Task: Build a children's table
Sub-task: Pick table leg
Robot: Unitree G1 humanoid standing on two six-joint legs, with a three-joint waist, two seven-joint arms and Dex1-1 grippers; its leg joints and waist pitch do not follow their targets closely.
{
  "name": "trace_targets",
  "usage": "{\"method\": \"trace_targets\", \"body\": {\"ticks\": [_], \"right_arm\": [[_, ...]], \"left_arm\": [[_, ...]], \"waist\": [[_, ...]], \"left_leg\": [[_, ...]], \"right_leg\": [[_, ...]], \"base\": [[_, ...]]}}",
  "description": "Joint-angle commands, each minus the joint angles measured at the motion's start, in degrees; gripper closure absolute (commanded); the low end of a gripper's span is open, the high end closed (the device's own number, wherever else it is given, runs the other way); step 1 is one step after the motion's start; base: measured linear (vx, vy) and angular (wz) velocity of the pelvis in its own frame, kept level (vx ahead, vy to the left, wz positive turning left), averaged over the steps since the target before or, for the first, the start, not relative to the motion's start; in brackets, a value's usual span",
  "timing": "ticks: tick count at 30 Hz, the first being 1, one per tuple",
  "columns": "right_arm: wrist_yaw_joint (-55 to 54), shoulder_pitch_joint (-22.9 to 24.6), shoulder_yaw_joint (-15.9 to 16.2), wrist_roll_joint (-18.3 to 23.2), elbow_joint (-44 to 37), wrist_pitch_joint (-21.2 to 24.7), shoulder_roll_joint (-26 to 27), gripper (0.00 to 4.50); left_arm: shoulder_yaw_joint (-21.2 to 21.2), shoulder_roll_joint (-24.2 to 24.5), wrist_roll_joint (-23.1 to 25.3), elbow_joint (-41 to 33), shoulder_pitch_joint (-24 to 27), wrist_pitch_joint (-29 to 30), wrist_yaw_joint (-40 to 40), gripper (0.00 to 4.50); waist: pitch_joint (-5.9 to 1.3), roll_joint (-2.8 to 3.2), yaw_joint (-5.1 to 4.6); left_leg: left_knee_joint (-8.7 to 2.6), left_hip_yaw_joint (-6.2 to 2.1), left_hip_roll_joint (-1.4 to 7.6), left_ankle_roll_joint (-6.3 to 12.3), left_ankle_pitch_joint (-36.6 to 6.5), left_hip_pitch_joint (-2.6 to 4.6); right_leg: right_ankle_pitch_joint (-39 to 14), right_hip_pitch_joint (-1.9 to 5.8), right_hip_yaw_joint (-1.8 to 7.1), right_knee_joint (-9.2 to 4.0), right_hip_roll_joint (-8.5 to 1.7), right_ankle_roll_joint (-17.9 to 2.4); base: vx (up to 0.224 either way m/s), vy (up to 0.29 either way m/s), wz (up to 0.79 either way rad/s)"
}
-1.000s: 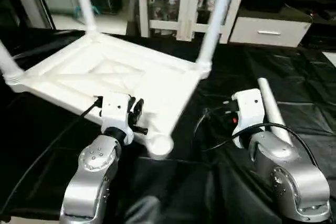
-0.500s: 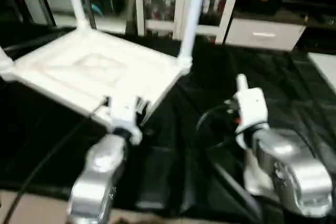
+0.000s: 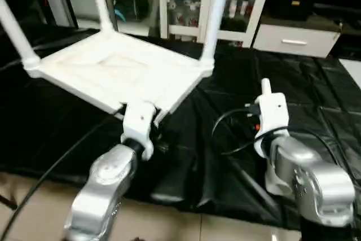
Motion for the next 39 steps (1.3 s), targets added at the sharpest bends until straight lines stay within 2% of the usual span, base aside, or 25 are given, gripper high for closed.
{"method": "trace_targets", "body": {"ticks": [1,2,4,5,6,7,8,10,12,15,17,18,19,20,21,22,23,25,26,28,32,33,35,37,39], "right_arm": [[-0.83,-0.67,-1.93,-1.57,1.26,1.36,-1.43,0.04],[-0.94,-0.88,-1.79,-1.88,1.59,1.65,-1.91,0.04],[-1.82,-1.64,-1.74,-2.99,2.62,2.08,-3.0,0.04],[-2.01,-1.99,-1.8,-3.29,3.14,2.16,-3.41,0.04],[-2.1,-2.23,-1.89,-3.47,3.47,2.25,-3.59,0.04],[-2.18,-2.7,-2.3,-3.44,3.97,3.37,-3.61,0.04],[-2.23,-2.98,-2.59,-3.35,4.24,4.24,-3.58,0.04],[-2.27,-4.12,-2.99,-3.12,6.02,6.44,-4.22,0.04],[-1.72,-4.65,-3.05,-3.02,7.49,7.17,-4.83,0.04],[-0.81,-5.21,-3.57,-2.73,9.8,8.19,-5.2,0.04],[-0.33,-5.3,-3.84,-2.32,10.52,8.6,-5.2,0.04],[0.77,-5.69,-5.5,-1.27,12.24,10.07,-4.55,0.04],[1.33,-5.88,-6.4,-0.75,13.14,10.75,-4.36,0.04],[1.63,-6.06,-6.98,-0.43,13.74,11.24,-4.27,0.04],[1.86,-6.24,-7.96,-0.03,14.31,11.83,-4.02,0.04],[1.9,-6.29,-8.28,0.09,14.46,11.99,-3.94,0.04],[2.24,-6.46,-8.77,0.4,14.83,12.59,-3.87,0.0],[2.82,-6.64,-9.49,0.8,15.3,13.43,-3.7,0.18],[3.05,-6.65,-9.48,0.87,15.43,13.65,-3.8,0.29],[3.38,-6.53,-9.75,1.11,15.54,14.2,-3.68,0.49],[3.8,-6.25,-10.09,1.46,15.77,15.12,-3.46,0.77],[3.85,-6.11,-10.13,1.5,15.76,15.26,-3.38,0.93],[3.83,-5.78,-10.63,1.62,15.83,15.48,-3.07,1.13],[3.84,-5.66,-11.11,1.61,15.96,15.72,-2.86,1.21],[3.89,-5.47,-11.19,1.59,16.1,15.87,-2.94,1.52]], "left_arm": [[-3.34,1.16,-1.51,-2.8,0.58,-1.02,-4.64,3.41],[-4.24,2.39,-1.91,-3.57,0.91,-0.69,-6.2,3.41],[-5.96,5.18,-3.75,-5.68,1.74,0.12,-10.2,3.41],[-6.28,5.98,-4.68,-6.5,1.97,0.72,-11.5,3.41],[-6.47,6.53,-5.32,-6.93,2.1,0.98,-12.29,3.41],[-6.63,7.14,-6.46,-7.66,2.26,1.79,-13.37,3.41],[-6.73,7.49,-7.14,-8.1,2.37,2.25,-14.01,3.41],[-6.86,8.62,-9.54,-9.57,2.79,3.66,-16.34,3.41],[-7.04,9.27,-10.38,-10.08,2.79,4.33,-17.25,3.41],[-7.41,10.05,-10.3,-10.25,2.62,4.09,-17.87,3.41],[-7.49,10.14,-10.29,-10.3,2.55,4.08,-17.91,3.41],[-7.75,10.78,-10.7,-10.72,2.14,4.59,-18.24,3.41],[-7.86,11.18,-10.89,-11.02,1.86,4.92,-18.45,3.41],[-7.89,11.5,-11.13,-11.28,1.66,5.25,-18.61,3.41],[-7.84,11.95,-11.2,-11.53,1.35,5.75,-18.76,3.41],[-7.81,12.1,-11.22,-11.61,1.25,5.93,-18.81,3.41],[-7.78,12.56,-11.13,-11.74,0.95,6.27,-18.92,3.13],[-7.75,13.51,-10.43,-11.8,0.27,6.4,-19.04,3.06],[-7.7,13.81,-10.45,-11.91,0.03,6.56,-19.25,3.06],[-7.77,14.41,-10.37,-12.42,-0.46,6.56,-19.59,2.71],[-8.41,15.68,-10.18,-13.16,-1.11,6.87,-19.58,2.55],[-8.5,15.87,-10.15,-13.26,-1.14,6.9,-19.62,2.26],[-8.58,16.12,-10.26,-13.42,-1.14,7.02,-19.53,2.17],[-8.75,16.46,-10.33,-13.51,-1.25,7.19,-19.56,2.13],[-8.84,16.66,-10.29,-13.57,-1.32,7.27,-19.64,1.79]], "waist": [[-1.65,0.59,-0.92],[-1.5,0.17,-1.27],[-1.66,-0.45,-1.62],[-1.98,-0.27,-1.79],[-2.2,-0.22,-2.03],[-2.3,-0.27,-2.05],[-2.38,-0.38,-2.07],[-2.34,-0.61,-2.25],[-2.11,-0.79,-2.38],[-2.4,-1.1,-2.45],[-2.71,-1.18,-2.33],[-3.22,-1.26,-2.15],[-3.46,-1.15,-2.07],[-3.76,-0.95,-1.85],[-3.73,-1.34,-1.83],[-3.71,-1.21,-1.7],[-3.65,-1.24,-1.64],[-3.54,-1.22,-1.51],[-3.32,-1.12,-1.42],[-3.06,-1.18,-1.24],[-2.62,-1.23,-0.94],[-2.51,-1.27,-0.95],[-2.41,-1.26,-0.98],[-2.45,-1.31,-1.01],[-2.64,-1.3,-1.0]], "left_leg": [[-8.09,-1.82,3.63,-3.83,-31.58,1.39],[-7.53,-1.34,2.68,-4.06,-31.09,1.43],[-7.32,-1.25,2.2,-3.32,-27.57,0.87],[-7.38,-1.44,2.24,-3.12,-25.04,0.21],[-7.4,-1.45,2.43,-3.15,-22.29,-0.54],[-7.3,-1.35,2.41,-3.19,-20.72,-0.76],[-7.23,-1.04,2.42,-3.12,-18.29,-0.82],[-6.92,-0.69,2.33,-2.96,-17.32,-0.73],[-6.46,-0.22,2.15,-2.63,-17.3,-0.52],[-6.08,-0.09,1.94,-1.98,-14.19,-1.05],[-5.91,0.0,1.91,-1.61,-11.46,-1.18],[-5.66,0.2,1.96,-1.04,-6.19,-1.45],[-5.63,0.13,1.98,-0.76,-3.68,-1.74],[-5.32,0.32,1.96,-0.23,1.07,-1.77],[-5.14,0.47,1.83,0.5,3.48,-2.0],[-5.15,0.5,1.87,0.75,4.07,-1.99],[-5.11,0.57,1.87,1.23,4.01,-1.97],[-5.2,0.62,2.09,1.58,2.94,-1.75],[-5.31,0.7,2.19,1.37,1.13,-1.57],[-5.49,0.82,2.31,0.56,-1.55,-1.38],[-5.84,0.75,2.33,-1.4,-6.21,-1.09],[-5.92,0.75,2.26,-1.79,-7.6,-1.03],[-5.98,0.69,2.16,-2.2,-9.35,-0.92],[-5.99,0.63,2.1,-2.38,-9.93,-0.87],[-6.0,0.53,2.07,-2.45,-9.06,-1.01]], "right_leg": [[-17.98,0.15,2.77,-4.12,-3.37,-3.32],[-25.1,-0.14,3.2,-5.05,-3.93,-1.9],[-30.85,-0.1,3.93,-5.47,-4.36,0.15],[-30.16,0.37,4.14,-5.13,-4.68,0.23],[-27.3,0.71,4.22,-4.7,-4.7,-0.3],[-25.62,0.82,4.28,-4.59,-4.67,-0.51],[-22.64,0.71,4.46,-4.23,-4.46,-1.52],[-22.52,0.41,4.59,-4.08,-4.34,-2.79],[-26.31,-0.16,5.01,-4.44,-4.41,-2.88],[-26.22,0.13,5.25,-4.15,-4.26,-2.48],[-23.79,0.39,5.33,-3.72,-4.2,-2.88],[-16.53,0.95,5.41,-2.86,-4.02,-4.35],[-12.8,1.34,5.38,-2.32,-4.01,-5.18],[-5.18,1.47,5.32,-1.58,-3.76,-7.0],[-0.11,1.67,5.32,-1.21,-3.56,-8.53],[1.06,1.76,5.31,-1.05,-3.61,-9.28],[1.6,1.81,5.23,-1.03,-3.58,-10.23],[0.03,1.75,5.18,-1.08,-3.69,-10.86],[-2.89,1.58,5.15,-1.36,-3.68,-10.72],[-8.17,1.42,5.17,-1.81,-3.76,-9.87],[-17.27,0.88,5.17,-2.7,-3.78,-6.8],[-19.95,0.73,5.17,-2.93,-3.77,-5.87],[-23.85,0.53,5.15,-3.34,-3.79,-4.32],[-25.79,0.35,5.11,-3.58,-3.77,-3.07],[-25.02,0.4,5.06,-3.47,-3.71,-2.41]], "base": [[-0.023,0.086,0.12],[-0.008,0.065,0.06],[-0.004,0.033,0.03],[0.0,0.0,0.0],[0.0,0.0,0.0],[0.0,0.0,0.0],[0.0,0.0,0.0],[0.0,0.0,0.0],[0.0,0.0,0.0],[0.031,-0.033,0.02],[0.056,-0.052,0.03],[0.06,-0.051,0.03],[0.061,-0.042,0.0],[0.058,-0.028,-0.01],[0.058,-0.028,-0.01],[0.05,-0.015,0.01],[0.0,0.0,0.0],[0.0,0.0,0.0],[0.0,0.0,0.0],[0.0,0.0,0.0],[0.0,0.0,0.0],[0.0,0.0,0.0],[0.0,0.0,0.0],[0.0,0.0,0.0],[0.0,0.0,0.0]]}}
